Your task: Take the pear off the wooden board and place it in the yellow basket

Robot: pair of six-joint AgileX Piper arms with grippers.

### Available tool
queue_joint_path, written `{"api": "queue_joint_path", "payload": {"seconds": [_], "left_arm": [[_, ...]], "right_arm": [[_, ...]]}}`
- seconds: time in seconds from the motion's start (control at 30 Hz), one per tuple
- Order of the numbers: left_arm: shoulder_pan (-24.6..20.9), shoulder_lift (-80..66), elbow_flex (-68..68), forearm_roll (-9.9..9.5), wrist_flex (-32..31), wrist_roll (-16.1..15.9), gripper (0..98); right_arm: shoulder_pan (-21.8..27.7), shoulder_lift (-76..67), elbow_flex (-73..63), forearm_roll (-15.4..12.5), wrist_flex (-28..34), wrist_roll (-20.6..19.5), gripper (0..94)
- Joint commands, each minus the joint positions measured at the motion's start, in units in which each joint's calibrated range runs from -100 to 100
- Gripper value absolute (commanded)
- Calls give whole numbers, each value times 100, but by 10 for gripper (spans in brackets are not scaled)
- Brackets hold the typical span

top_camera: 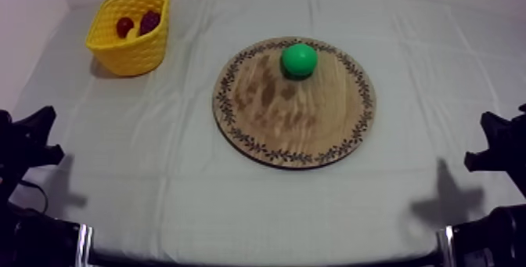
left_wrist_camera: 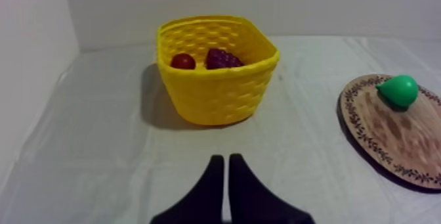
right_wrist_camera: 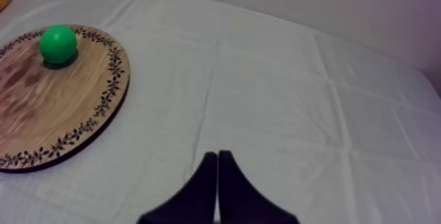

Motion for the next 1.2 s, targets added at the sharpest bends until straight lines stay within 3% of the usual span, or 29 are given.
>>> {"api": "queue_joint_path", "payload": {"seconds": [0.0,0.3,0.5,0.77,1.0,1.17], "left_arm": [[41,425,-100,-191,-181,159,0],[415,2398,-1553,-835,-428,740,0],[838,3885,-3183,-992,63,716,0],[1250,5679,-5659,-914,1108,432,0],[1385,6844,-6984,-638,1246,30,0],[1520,7582,-7746,-517,1377,-56,0]], "right_arm": [[1,-5,0,2,1,2,3],[3,-5,0,2,1,1,3],[3,-5,0,2,1,1,3],[3,-5,0,2,1,1,3],[3,-5,0,2,1,1,3],[3,-5,0,2,1,1,3]]}}
